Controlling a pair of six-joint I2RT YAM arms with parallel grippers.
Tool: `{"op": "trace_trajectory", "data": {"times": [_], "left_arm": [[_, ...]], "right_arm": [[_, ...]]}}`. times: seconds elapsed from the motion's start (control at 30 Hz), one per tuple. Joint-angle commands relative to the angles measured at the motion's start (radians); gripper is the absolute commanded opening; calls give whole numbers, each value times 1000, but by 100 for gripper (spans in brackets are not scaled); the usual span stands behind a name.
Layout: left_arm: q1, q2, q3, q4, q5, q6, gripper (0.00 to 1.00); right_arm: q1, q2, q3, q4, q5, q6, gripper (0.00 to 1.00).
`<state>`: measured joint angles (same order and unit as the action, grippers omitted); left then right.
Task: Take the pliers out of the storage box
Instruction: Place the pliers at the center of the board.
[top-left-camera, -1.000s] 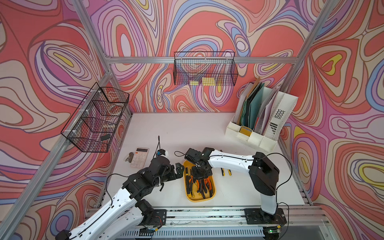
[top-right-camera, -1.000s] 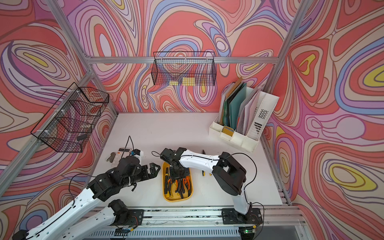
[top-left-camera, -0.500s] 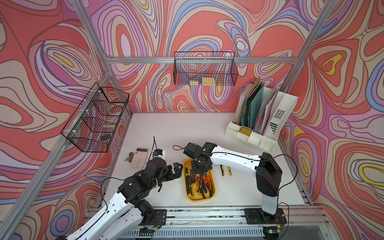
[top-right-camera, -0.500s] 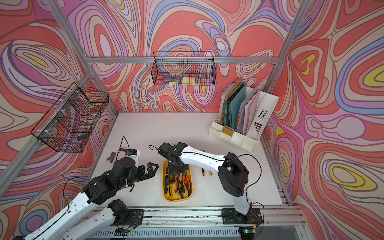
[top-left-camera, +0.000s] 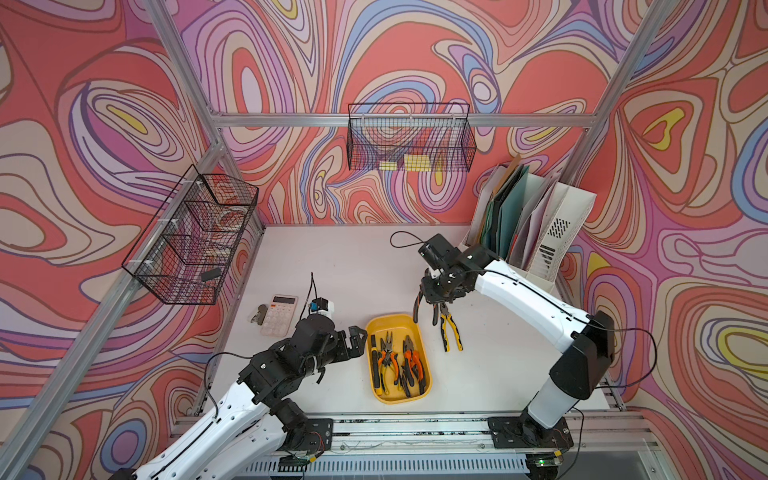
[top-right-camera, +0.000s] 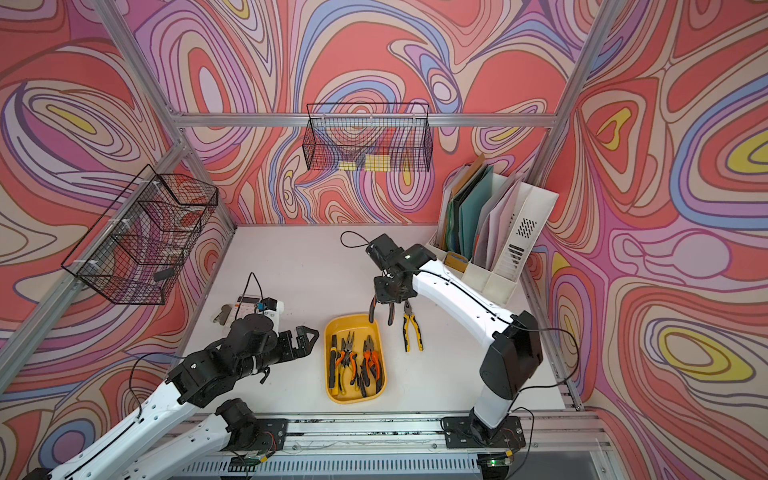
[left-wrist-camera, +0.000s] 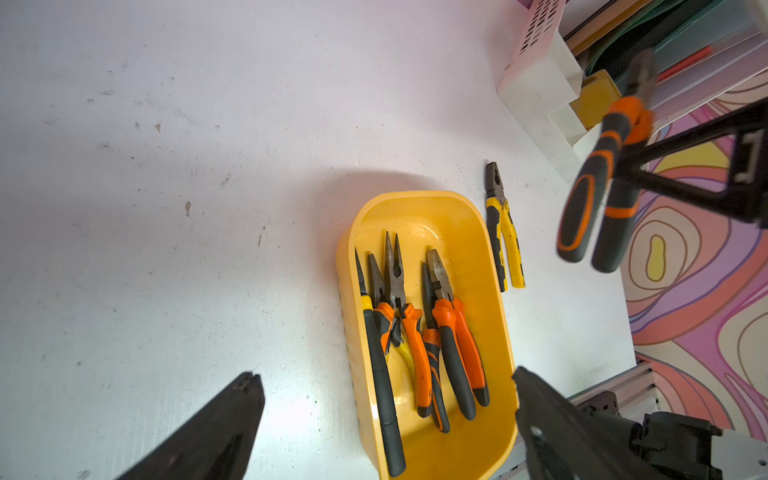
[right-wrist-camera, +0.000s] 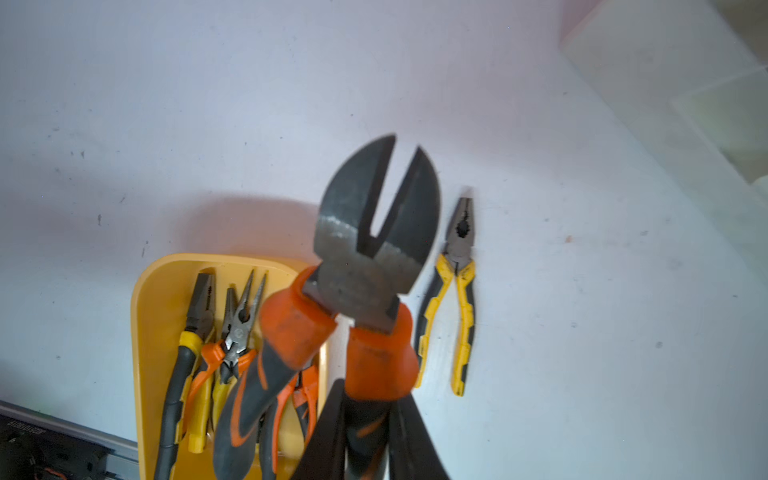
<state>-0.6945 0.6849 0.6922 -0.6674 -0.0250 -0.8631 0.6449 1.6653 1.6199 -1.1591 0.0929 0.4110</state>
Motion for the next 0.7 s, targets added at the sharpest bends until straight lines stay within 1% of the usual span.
{"op": "trace_trajectory", "data": {"times": [0.0, 0.13, 0.27, 0.33, 0.43, 0.53, 0.67], "left_arm": [[-3, 9, 17, -16, 16, 19, 99], [-3, 20, 31, -18, 16, 28, 99], [-3, 27, 34, -12, 22, 26, 99], [-3, 32, 35, -9, 25, 24, 99], [-3, 40, 38, -9, 27, 23, 99], [-4, 48, 41, -7, 33, 16, 99], [-3, 50, 59, -35, 29, 20, 99]], "right_arm": [[-70, -76, -66, -28, 18, -143, 0], [-213, -127, -167, -19, -5, -257, 0], [-325, -134, -228, -10, 22, -339, 0], [-362, -124, -249, 8, 42, -368, 0], [-388, -80, -246, 24, 25, -371, 0], [-391, -15, -250, 49, 12, -364, 0], [-392, 47, -301, 106, 19, -372, 0]]}}
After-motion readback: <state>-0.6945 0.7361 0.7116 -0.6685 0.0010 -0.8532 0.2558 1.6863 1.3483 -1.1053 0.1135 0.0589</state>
